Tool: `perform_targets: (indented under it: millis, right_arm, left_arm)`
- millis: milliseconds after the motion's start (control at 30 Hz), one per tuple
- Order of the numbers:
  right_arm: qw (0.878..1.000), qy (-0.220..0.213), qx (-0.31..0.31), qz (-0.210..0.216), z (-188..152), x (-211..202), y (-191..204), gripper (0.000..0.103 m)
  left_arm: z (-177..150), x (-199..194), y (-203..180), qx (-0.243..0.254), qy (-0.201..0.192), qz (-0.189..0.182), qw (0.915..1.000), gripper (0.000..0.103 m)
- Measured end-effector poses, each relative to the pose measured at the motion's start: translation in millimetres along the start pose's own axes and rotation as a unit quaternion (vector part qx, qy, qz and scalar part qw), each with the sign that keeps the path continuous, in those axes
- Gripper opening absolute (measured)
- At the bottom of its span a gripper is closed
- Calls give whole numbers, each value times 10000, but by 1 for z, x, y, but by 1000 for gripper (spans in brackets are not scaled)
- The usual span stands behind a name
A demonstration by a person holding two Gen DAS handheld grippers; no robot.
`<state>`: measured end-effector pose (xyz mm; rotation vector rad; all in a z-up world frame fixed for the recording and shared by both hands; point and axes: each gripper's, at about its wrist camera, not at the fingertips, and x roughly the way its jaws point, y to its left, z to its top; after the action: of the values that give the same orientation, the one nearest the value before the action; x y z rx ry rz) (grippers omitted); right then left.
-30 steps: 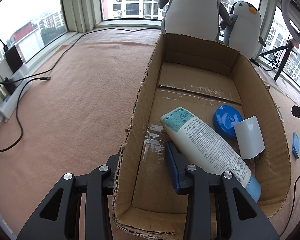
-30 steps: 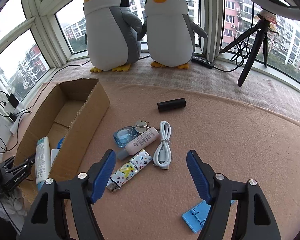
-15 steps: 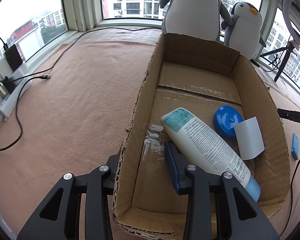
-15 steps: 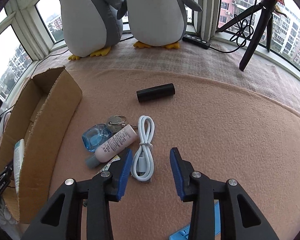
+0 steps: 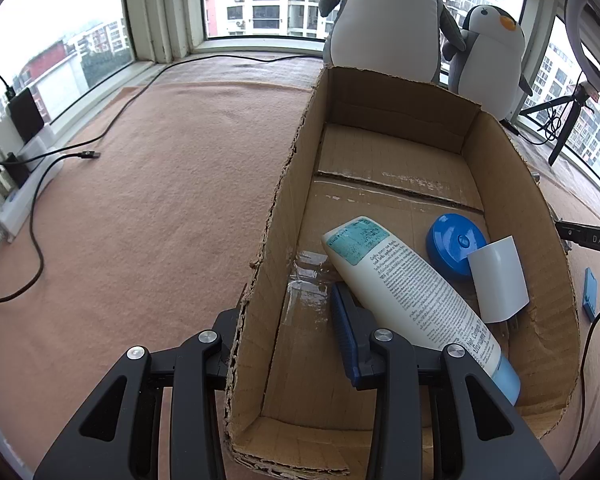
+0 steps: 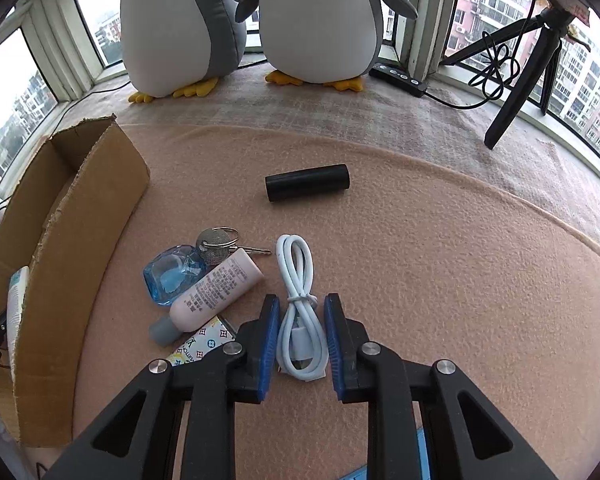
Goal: Organize rigid objects
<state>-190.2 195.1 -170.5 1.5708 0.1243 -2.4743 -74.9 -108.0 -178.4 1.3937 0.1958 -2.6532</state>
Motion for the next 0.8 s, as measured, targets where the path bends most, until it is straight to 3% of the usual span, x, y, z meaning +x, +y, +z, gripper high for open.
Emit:
perform_targets:
  millis: [500,633,667,800]
  right_arm:
    - [9978,-152,555,326,-23,-28,-22,20]
    - [9978,-245,516,343,-25,-39,-17,9]
    - [9980,-231,485,323,-25,-39,-16,1]
    - [9987,-120,378,306,-25,-31,-16,1]
  left_arm:
    - [0,0,-1,12,3,12,10000,36]
    - [0,0,-1,10,2,14,10000,36]
    - [0,0,-1,10,0,14,10000,36]
    - [0,0,-1,7,0,10,10000,36]
